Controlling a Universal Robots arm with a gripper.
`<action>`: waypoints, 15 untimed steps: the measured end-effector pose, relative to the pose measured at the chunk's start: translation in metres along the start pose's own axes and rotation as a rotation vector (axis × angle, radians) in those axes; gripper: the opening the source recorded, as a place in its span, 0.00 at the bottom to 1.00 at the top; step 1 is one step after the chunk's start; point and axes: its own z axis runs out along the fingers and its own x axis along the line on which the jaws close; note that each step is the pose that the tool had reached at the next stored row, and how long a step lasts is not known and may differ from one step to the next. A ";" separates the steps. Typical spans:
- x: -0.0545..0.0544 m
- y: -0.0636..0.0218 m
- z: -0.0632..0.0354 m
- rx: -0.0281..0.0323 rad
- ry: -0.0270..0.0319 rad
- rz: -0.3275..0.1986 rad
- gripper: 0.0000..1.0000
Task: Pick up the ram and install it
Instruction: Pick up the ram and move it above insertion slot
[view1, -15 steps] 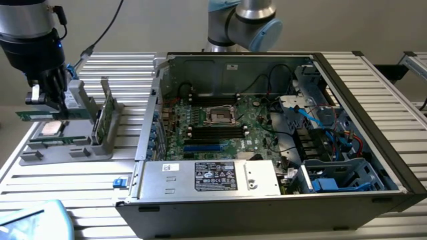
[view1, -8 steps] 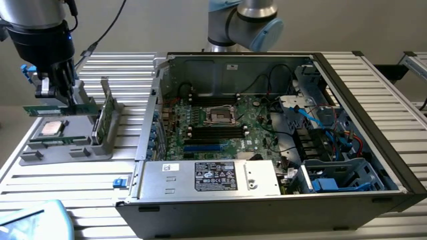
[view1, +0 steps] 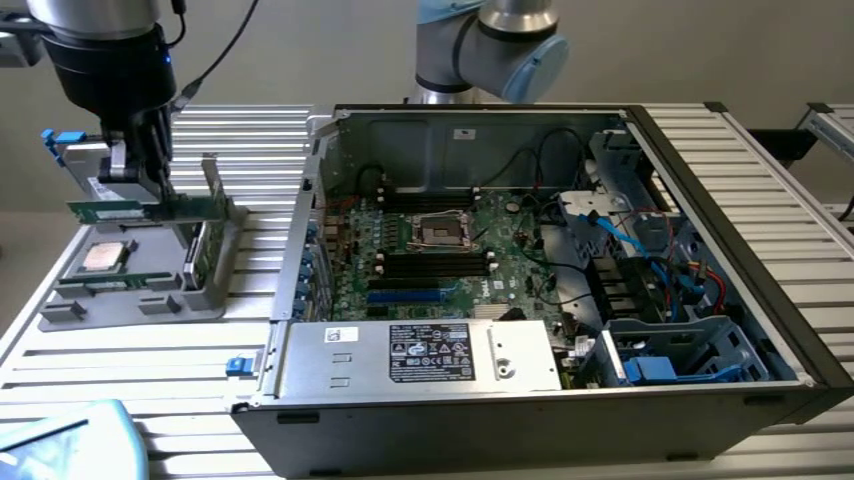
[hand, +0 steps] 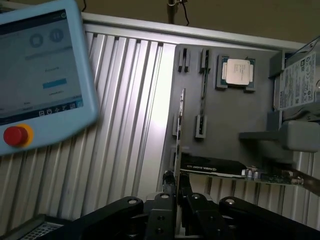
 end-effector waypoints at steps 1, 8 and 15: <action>0.001 -0.0034 -0.0019 0.0000 -0.0001 0.000 0.14; 0.006 -0.0309 -0.0160 0.0004 -0.0017 -0.002 0.14; 0.010 -0.0569 -0.0306 0.0008 -0.0038 -0.004 0.14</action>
